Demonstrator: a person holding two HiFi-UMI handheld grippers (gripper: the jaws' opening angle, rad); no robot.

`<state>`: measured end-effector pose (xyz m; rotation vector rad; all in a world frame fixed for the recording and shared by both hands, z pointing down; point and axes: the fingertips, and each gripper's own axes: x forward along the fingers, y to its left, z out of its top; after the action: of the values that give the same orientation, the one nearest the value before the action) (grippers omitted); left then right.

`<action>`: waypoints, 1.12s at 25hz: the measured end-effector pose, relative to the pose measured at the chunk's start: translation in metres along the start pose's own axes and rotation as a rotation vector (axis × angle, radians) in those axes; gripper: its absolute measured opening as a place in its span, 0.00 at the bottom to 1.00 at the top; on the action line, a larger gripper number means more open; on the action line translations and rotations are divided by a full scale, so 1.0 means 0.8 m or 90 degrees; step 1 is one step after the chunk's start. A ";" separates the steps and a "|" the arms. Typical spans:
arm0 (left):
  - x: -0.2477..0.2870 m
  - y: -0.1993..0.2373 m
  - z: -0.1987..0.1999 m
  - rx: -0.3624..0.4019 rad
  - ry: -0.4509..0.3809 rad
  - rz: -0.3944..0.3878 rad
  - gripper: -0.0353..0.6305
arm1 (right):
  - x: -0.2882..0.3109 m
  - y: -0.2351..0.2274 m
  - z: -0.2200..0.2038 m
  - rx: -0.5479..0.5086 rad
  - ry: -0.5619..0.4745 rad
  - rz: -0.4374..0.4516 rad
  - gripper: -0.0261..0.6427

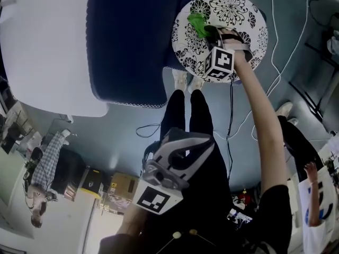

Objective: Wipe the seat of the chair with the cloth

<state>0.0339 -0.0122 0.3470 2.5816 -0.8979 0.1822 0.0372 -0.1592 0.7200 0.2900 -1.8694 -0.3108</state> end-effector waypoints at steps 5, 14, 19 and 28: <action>0.000 -0.002 -0.004 -0.006 -0.005 -0.004 0.06 | -0.012 0.052 0.018 -0.005 -0.018 0.029 0.12; -0.003 0.004 -0.001 -0.019 -0.020 0.001 0.06 | -0.044 0.145 0.028 -0.020 -0.031 0.095 0.12; -0.005 0.020 -0.002 -0.033 -0.037 0.030 0.06 | -0.072 0.206 0.032 -0.032 -0.046 0.182 0.12; -0.009 0.067 0.004 -0.025 -0.047 0.095 0.06 | -0.102 0.132 0.016 -0.011 -0.044 0.118 0.12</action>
<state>-0.0051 -0.0475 0.3599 2.4990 -1.1115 0.1103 0.0455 -0.0315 0.6812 0.0937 -1.9439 -0.2131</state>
